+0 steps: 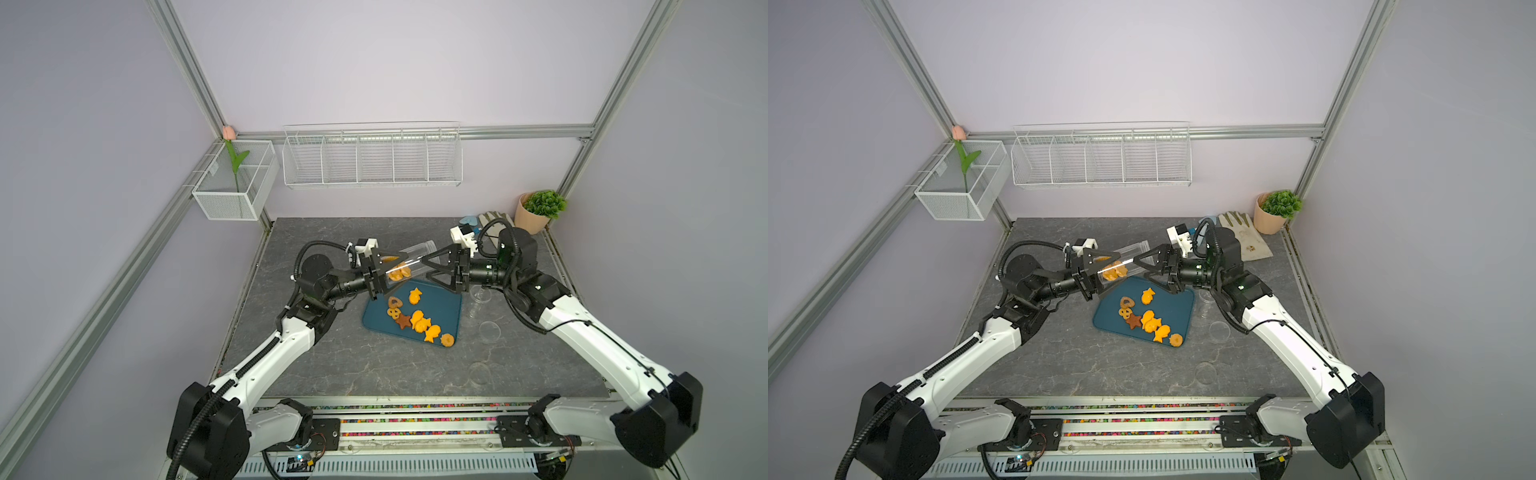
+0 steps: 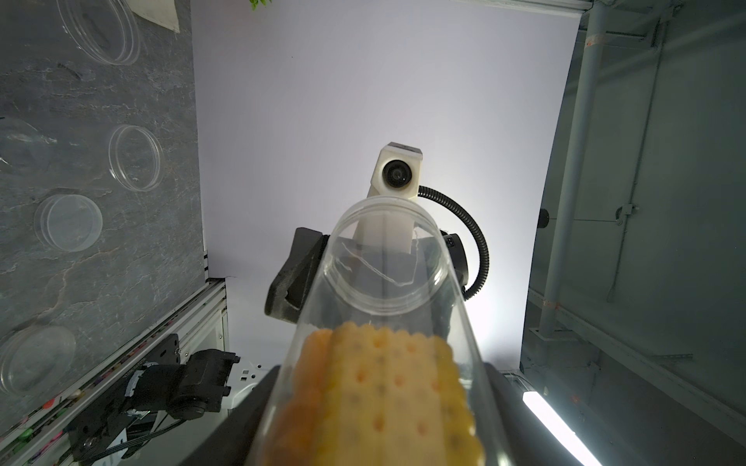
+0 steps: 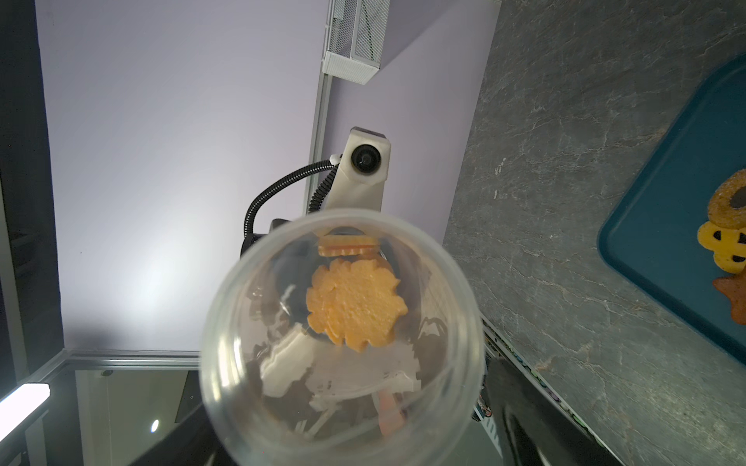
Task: Pour the cookies out of the jar
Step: Pick up the jar from the center of the board.
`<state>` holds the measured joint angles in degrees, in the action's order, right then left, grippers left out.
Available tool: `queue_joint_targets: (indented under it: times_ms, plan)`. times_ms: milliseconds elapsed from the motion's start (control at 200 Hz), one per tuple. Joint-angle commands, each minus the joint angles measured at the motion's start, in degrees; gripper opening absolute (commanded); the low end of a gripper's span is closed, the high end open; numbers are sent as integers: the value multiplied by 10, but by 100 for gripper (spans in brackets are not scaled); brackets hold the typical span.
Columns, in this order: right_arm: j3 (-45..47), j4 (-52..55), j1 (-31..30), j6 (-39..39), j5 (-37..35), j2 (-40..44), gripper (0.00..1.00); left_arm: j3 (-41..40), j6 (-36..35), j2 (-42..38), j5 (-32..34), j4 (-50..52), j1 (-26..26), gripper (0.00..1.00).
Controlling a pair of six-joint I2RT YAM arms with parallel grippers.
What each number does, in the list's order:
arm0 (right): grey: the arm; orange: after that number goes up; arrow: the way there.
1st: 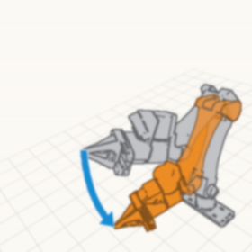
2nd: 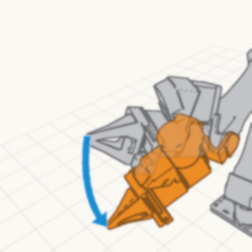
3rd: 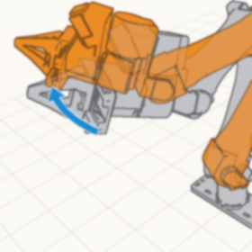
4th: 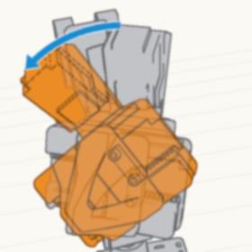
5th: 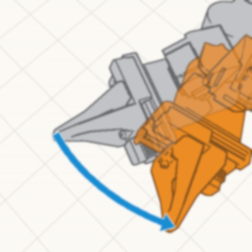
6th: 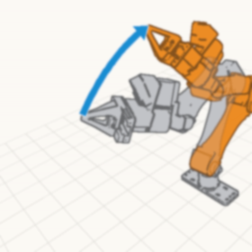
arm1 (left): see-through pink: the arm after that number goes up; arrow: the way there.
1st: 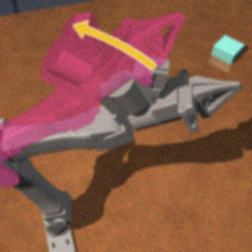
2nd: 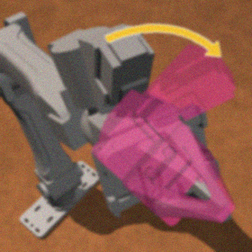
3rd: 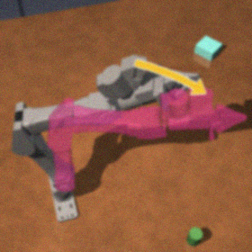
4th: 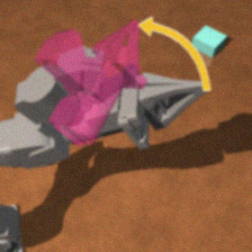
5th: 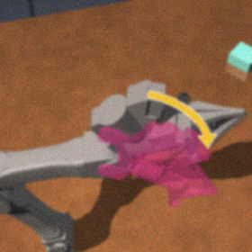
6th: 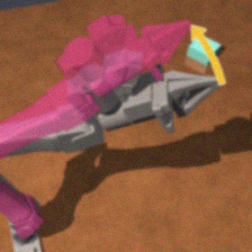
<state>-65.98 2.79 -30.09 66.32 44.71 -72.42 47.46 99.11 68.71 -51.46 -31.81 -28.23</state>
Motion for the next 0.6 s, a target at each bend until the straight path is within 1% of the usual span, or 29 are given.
queue_joint_targets:
  times_ms: [0,300,450,595]
  plan:
    - [-14,8,1,13,21,-6,88,0,2,4,-10,-23,0,71]
    - [-25,68,8,-27,26,11,88,3,2,8,-12,-27,0,71]
    - [-21,128,22,-64,27,44,88,6,-12,9,-25,-9,0,70]
    - [-16,144,47,-78,40,76,88,11,-32,7,-38,12,0,70]
